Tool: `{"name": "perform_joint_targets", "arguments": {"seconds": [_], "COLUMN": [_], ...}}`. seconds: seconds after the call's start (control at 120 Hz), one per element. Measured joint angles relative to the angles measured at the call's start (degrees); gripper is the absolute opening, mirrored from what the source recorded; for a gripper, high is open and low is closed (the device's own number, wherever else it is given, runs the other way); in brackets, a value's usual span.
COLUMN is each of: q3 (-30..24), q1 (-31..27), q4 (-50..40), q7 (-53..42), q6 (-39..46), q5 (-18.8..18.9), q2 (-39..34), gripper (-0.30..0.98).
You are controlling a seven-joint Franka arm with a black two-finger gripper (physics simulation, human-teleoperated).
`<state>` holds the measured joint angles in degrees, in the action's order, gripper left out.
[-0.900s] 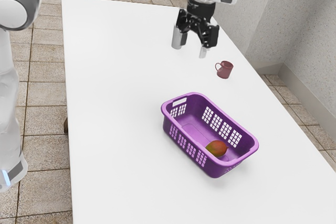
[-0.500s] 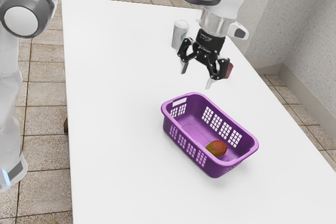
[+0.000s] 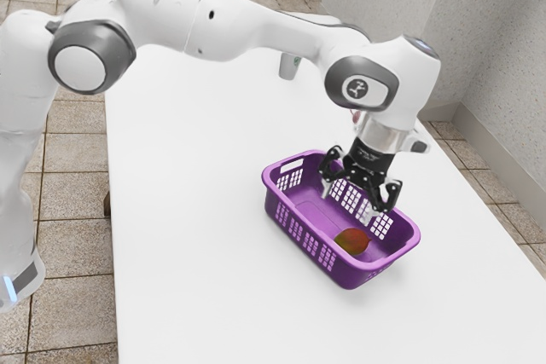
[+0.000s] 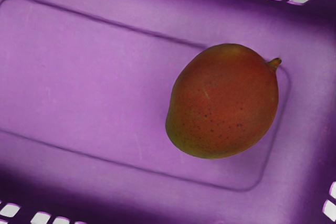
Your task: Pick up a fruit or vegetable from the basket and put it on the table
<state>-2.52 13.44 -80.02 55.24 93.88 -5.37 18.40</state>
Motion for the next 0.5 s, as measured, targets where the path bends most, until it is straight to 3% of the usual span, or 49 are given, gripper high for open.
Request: {"name": "perform_joint_targets", "arguments": {"seconds": [0.233, 0.5], "q3": [-0.11, -1.64], "q1": [-0.18, -0.46], "q4": [-0.15, -3.19], "q7": [-2.84, -6.52], "q6": [5.09, 9.12], "q5": [2.97, 3.33], "q2": [1.85, 1.93], "gripper": [0.69, 0.69]}}
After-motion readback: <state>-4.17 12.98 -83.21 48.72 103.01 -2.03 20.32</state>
